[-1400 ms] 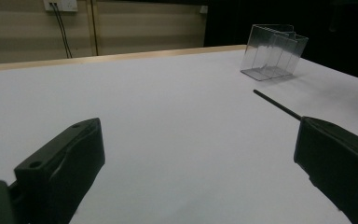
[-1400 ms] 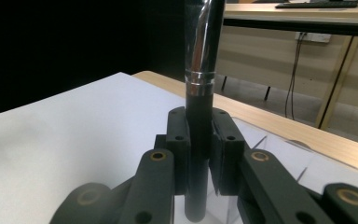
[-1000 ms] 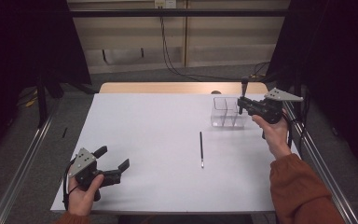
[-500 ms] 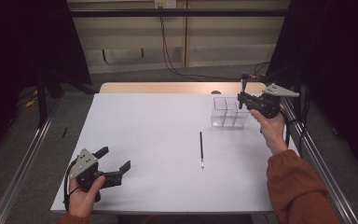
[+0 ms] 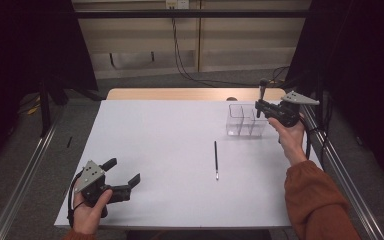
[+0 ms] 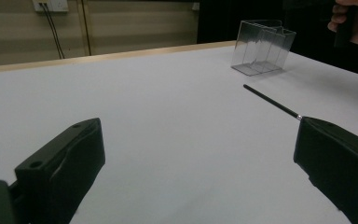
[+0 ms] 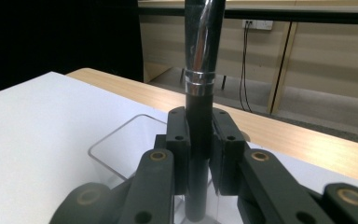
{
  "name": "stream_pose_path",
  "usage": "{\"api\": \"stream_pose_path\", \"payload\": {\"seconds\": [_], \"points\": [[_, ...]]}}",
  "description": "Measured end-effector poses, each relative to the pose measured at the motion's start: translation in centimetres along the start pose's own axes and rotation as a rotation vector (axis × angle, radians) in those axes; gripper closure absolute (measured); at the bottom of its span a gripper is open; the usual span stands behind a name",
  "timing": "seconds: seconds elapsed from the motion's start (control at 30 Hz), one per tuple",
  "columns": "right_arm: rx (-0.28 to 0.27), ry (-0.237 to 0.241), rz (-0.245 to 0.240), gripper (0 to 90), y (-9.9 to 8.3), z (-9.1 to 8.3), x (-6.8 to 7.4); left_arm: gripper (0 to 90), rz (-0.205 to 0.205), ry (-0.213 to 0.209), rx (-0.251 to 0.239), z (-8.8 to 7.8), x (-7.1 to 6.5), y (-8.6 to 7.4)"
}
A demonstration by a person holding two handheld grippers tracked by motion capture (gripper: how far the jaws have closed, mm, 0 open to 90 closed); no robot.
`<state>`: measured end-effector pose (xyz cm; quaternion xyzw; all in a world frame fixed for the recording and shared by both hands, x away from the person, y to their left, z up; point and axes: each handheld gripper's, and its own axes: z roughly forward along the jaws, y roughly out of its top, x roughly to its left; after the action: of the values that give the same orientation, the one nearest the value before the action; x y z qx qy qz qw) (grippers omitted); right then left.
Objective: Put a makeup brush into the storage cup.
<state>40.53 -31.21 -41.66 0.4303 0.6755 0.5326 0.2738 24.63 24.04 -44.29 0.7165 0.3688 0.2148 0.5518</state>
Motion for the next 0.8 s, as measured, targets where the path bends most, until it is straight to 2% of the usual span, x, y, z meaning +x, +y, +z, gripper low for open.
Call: {"api": "stream_pose_path", "payload": {"seconds": [0.43,0.8], "points": [[0.027,-0.017,0.021,79.9,-1.4,0.2,-0.8,2.2,0.011,-0.025,0.007,0.0,0.0,0.0],[0.050,-0.016,0.048,79.9,-2.6,0.4,-1.2,2.2,0.012,-0.014,0.010,0.1,0.4,-0.1]]}}
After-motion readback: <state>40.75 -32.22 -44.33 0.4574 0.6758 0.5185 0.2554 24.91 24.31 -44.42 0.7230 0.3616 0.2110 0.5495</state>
